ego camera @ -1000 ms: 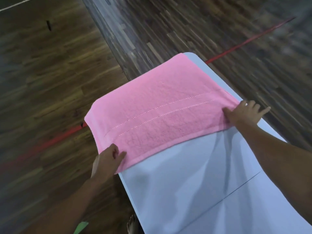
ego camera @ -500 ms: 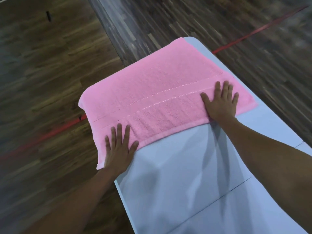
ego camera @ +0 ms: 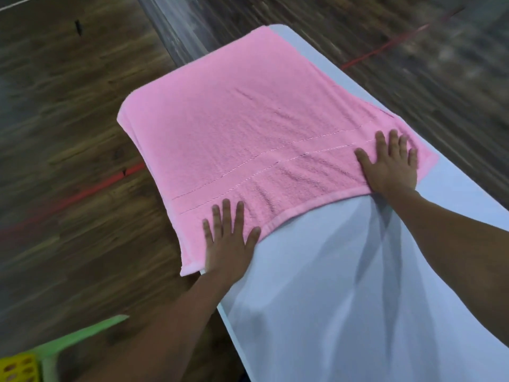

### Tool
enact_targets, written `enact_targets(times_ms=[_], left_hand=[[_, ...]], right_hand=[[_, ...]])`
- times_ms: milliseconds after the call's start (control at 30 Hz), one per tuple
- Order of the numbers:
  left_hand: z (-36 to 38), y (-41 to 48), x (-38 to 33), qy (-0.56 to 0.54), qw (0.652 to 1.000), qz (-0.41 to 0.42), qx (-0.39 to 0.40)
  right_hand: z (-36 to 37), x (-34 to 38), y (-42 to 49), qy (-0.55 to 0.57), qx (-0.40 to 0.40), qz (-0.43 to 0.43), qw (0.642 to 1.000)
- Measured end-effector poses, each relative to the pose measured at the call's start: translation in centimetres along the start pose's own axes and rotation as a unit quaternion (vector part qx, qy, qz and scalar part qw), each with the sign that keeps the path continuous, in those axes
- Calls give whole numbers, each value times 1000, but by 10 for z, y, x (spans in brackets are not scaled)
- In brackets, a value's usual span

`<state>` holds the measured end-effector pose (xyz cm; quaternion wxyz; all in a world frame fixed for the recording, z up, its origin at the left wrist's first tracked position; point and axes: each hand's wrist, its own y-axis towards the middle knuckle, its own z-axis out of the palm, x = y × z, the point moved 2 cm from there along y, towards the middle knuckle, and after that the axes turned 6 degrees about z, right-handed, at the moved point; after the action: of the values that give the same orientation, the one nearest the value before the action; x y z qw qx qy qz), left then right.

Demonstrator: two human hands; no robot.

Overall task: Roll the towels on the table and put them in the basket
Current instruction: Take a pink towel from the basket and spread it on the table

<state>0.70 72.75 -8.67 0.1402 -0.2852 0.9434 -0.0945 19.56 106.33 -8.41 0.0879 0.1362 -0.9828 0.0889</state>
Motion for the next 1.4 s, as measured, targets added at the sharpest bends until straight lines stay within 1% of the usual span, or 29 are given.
enact_targets(times_ms=[133, 267, 533, 700, 933, 1133, 1267, 1400], left_hand=[[38, -78, -49, 21, 1000, 12, -11], [68, -147, -94, 31, 999, 26, -7], [108, -247, -158, 25, 999, 28, 24], [128, -308, -187, 8, 999, 25, 23], [160, -395, -243, -26, 999, -6, 24], [185, -459, -289, -9, 999, -28, 37], [189, -476, -300, -14, 998, -25, 58], [184, -472, -299, -42, 997, -21, 55]], right_hand=[[-5, -86, -71, 3, -12, 14, 1000], [-10, -156, -128, -6, -16, 29, 999], [-15, -259, -216, 4, -15, 34, 999], [-20, -308, -262, 5, -10, 26, 1000], [-25, -371, -321, 5, 17, 3, 1000], [-27, -418, -358, 7, 39, 3, 999], [-29, -437, -369, 10, 48, 3, 999], [-36, -436, -362, -3, 106, 9, 994]])
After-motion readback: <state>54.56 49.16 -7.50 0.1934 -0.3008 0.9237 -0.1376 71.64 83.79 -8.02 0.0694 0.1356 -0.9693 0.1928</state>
